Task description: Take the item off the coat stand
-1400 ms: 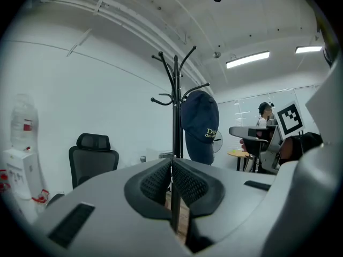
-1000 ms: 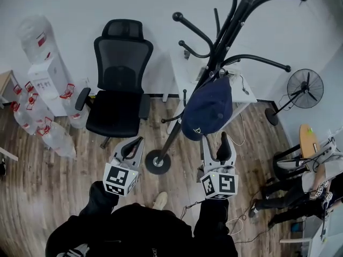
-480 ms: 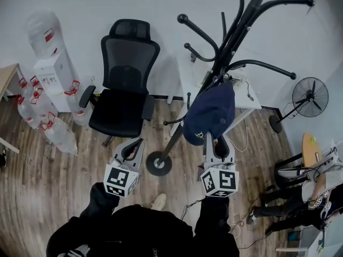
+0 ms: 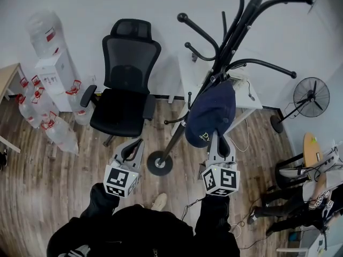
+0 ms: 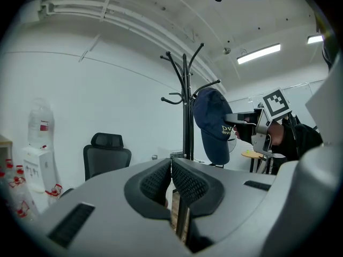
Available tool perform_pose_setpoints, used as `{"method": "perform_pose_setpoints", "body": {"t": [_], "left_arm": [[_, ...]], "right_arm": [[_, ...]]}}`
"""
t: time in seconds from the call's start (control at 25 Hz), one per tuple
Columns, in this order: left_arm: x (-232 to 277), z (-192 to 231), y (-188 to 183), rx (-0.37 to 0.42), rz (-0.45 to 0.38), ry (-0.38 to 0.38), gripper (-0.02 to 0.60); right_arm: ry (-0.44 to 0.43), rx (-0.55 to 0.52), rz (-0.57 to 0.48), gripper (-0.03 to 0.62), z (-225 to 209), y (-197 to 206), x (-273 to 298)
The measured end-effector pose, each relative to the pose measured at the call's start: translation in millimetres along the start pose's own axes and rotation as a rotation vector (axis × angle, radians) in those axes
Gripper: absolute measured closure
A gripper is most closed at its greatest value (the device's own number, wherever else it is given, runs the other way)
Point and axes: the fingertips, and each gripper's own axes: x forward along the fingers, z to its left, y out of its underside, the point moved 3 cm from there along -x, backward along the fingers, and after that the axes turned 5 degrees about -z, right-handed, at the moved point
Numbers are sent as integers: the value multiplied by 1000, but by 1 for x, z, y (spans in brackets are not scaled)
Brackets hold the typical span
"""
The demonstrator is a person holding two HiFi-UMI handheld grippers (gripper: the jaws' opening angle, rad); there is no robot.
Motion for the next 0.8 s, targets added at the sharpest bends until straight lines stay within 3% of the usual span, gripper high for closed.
{"method": "perform_pose_setpoints", "body": {"t": [0.8], "left_arm": [[-18,-9,-12,10,-30,24,555]], "right_arm": [[25,-10,-148,574,5,-60,-32]]}}
